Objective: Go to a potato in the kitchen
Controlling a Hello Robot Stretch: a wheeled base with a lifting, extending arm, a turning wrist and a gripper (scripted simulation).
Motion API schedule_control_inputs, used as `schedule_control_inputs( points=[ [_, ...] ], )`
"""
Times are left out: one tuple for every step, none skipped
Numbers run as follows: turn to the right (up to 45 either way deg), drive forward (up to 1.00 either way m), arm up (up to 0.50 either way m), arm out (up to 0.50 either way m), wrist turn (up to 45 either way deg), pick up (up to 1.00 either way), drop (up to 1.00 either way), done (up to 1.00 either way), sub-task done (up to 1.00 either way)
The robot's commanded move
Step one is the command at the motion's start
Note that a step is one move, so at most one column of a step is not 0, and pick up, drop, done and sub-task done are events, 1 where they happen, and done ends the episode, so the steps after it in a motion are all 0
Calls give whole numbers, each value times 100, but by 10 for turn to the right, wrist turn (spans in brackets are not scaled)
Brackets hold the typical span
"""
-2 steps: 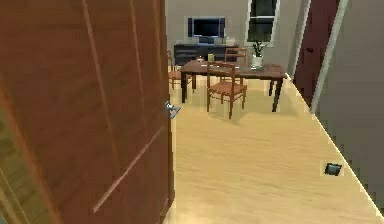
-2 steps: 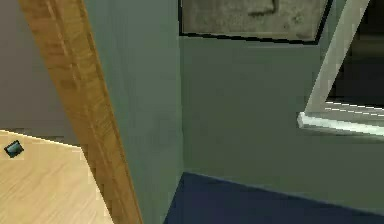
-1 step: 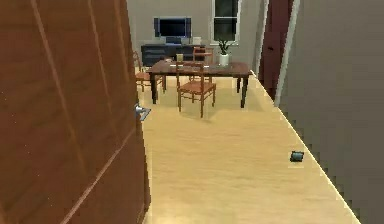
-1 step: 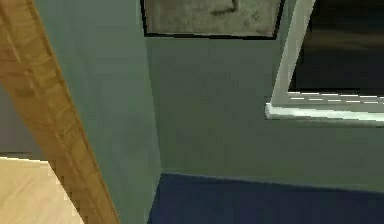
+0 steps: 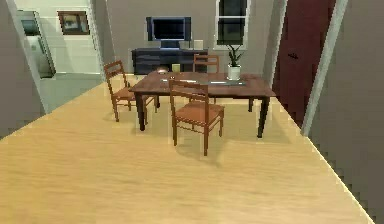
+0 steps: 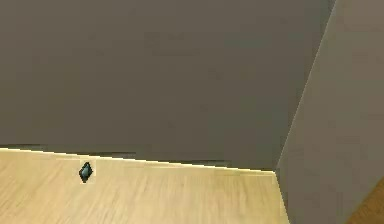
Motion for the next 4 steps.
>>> schedule_control_inputs(
  points=[
    [60, 0, 0, 0, 0, 0, 0, 0, 0],
    [0, 30, 0, 0, 0, 0, 0, 0, 0],
    [-390, 0, 0, 0, 0, 0, 0, 0, 0],
    [0, 100, 0, 0, 0, 0, 0, 0, 0]
  ],
)
